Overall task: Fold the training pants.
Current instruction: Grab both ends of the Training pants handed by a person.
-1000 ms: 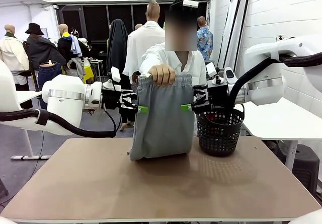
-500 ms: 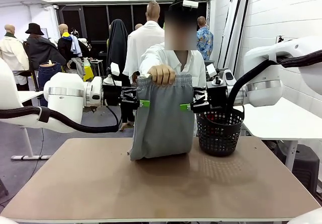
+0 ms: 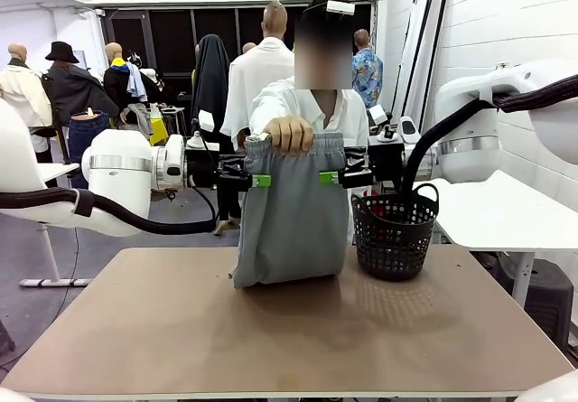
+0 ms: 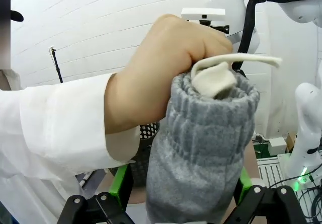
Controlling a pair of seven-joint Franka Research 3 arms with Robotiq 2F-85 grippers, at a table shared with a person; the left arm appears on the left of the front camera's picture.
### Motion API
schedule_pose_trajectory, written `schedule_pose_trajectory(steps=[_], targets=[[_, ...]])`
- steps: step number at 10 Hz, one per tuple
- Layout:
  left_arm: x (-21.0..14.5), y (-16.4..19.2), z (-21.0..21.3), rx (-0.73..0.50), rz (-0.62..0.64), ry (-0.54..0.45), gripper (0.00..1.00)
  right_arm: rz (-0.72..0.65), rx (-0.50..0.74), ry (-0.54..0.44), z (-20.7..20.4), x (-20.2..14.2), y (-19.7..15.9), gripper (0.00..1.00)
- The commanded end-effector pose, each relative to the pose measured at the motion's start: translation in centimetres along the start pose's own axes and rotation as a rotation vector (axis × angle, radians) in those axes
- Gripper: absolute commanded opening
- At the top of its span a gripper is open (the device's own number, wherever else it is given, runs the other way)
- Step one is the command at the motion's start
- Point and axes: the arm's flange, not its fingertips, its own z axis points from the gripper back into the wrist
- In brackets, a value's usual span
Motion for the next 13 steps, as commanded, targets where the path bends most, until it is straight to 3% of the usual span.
schedule_pose_trajectory(steps=[1, 2, 6, 7, 13], targets=[[0.3, 0.4, -0.5, -0.019, 0.010, -0.041, 1.00, -0.031, -0.006, -0.022, -0.7, 0.3, -0.8, 1.00], [0.3, 0.4, -0.5, -0.023, 0.005, -0.051, 0.85, -0.050, 0.011, -0.026, -0.7, 0.3, -0.8, 1.00], [0.2, 0.5, -0.6, -0.067, 0.035, -0.081, 0.05, -0.094, 0.045, -0.049, -0.6, 0.6, -0.9, 0.20], [0.3, 0.7, -0.6, -0.078, 0.046, -0.085, 0.00, -0.106, 0.059, -0.067, -0.5, 0.7, -0.9, 0.01], [0.0, 1.5, -0.6, -0.129, 0.072, -0.097, 0.00, -0.156, 0.064, -0.048, -0.7, 0.1, -2.2, 0.00]])
